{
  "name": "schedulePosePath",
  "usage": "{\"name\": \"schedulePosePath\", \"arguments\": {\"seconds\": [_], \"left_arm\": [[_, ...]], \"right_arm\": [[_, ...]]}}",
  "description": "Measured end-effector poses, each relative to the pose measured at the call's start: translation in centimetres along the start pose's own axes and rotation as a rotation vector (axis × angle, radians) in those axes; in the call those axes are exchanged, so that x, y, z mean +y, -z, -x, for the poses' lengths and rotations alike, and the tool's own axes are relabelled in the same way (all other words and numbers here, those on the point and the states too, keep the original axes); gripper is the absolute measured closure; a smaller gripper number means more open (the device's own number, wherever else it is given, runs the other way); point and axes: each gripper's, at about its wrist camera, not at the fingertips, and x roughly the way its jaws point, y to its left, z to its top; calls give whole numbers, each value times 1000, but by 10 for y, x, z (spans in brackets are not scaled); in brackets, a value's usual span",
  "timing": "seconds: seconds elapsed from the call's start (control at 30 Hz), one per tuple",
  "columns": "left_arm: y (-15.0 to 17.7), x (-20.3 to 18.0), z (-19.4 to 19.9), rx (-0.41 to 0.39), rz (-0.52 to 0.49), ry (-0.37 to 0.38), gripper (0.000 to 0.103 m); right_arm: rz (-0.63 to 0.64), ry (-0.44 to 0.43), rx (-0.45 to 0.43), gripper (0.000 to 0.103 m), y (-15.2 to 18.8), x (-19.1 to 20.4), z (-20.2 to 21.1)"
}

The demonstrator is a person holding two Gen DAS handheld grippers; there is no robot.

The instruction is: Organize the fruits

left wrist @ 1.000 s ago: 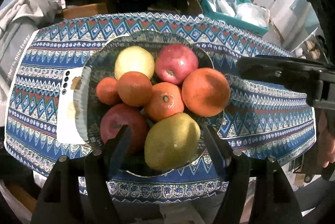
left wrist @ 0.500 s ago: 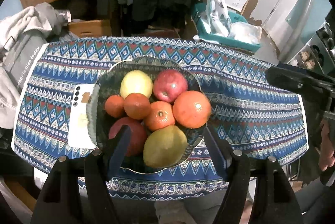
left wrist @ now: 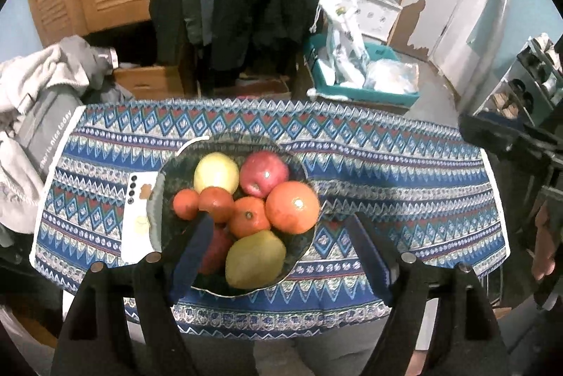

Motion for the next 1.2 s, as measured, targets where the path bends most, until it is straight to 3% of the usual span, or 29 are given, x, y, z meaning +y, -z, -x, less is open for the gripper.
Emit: {"name": "schedulePosePath", "arguments": {"seconds": [0.07, 0.13, 0.37, 0.5, 1.2], "left_arm": [[-4, -5, 8, -26, -5, 9, 22], [-7, -12, 17, -60, -13, 8, 15], [-16, -30, 37, -142, -56, -49, 8], [-20, -36, 37, -143, -72, -87, 2], [-22, -40, 33, -121, -62, -170, 2]], "right_arm": [[1, 15, -26, 16, 2, -4, 8], [11, 41, -47, 16, 3, -7, 13], [-16, 52, -74, 15, 10, -26, 26], [-28, 57, -68, 15, 15, -37, 26], [-32, 68, -66, 15, 24, -46, 32]]}}
